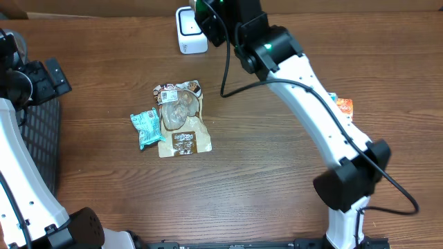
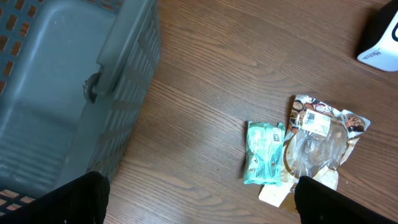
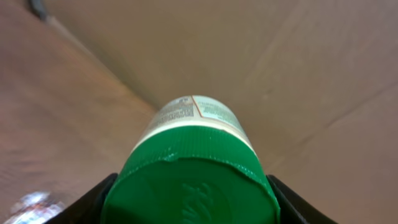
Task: Scan the item barcode
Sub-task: 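Carry the jar with the right gripper toward the white scanner, then hold the jar lid up in front of the scanner window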
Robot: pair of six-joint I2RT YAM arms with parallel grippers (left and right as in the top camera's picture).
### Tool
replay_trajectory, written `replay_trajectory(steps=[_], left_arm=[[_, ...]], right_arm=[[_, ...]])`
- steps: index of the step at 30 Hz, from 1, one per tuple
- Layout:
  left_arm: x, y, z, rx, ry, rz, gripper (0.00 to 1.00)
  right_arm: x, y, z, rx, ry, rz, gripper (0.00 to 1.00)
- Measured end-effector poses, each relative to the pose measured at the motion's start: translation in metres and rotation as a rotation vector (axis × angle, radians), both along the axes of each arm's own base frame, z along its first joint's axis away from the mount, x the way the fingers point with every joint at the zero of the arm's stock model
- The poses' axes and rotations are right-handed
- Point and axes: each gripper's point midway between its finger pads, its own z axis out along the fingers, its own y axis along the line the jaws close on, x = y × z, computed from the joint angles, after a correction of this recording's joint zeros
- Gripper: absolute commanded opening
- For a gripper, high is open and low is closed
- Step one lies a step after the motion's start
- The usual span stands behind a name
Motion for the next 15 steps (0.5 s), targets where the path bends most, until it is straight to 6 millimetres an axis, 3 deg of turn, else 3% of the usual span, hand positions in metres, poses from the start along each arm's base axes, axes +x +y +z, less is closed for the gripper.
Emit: replay_trajectory(steps=[3, 8, 12, 15], left_arm=[[0.000, 0.000, 0.000, 0.000, 0.000, 0.000, 1.00], [0.000, 0.000, 0.000, 0.000, 0.000, 0.000, 0.99], [0.000, 0.000, 0.000, 0.000, 0.000, 0.000, 0.99], [0.000, 0.000, 0.000, 0.000, 0.000, 0.000, 1.00]], right_arm=[[0.021, 0.005, -0.014, -0.076, -0.068, 0.012, 0.42], [0.058, 0.021, -0.063, -0.282, -0.183, 0.098, 0.44], [0.074, 0.030, -0.098, -0.466, -0.255, 0.181, 0.43], [0.084, 0.036, -0.114, -0.554, -0.317, 0.220, 0.44]])
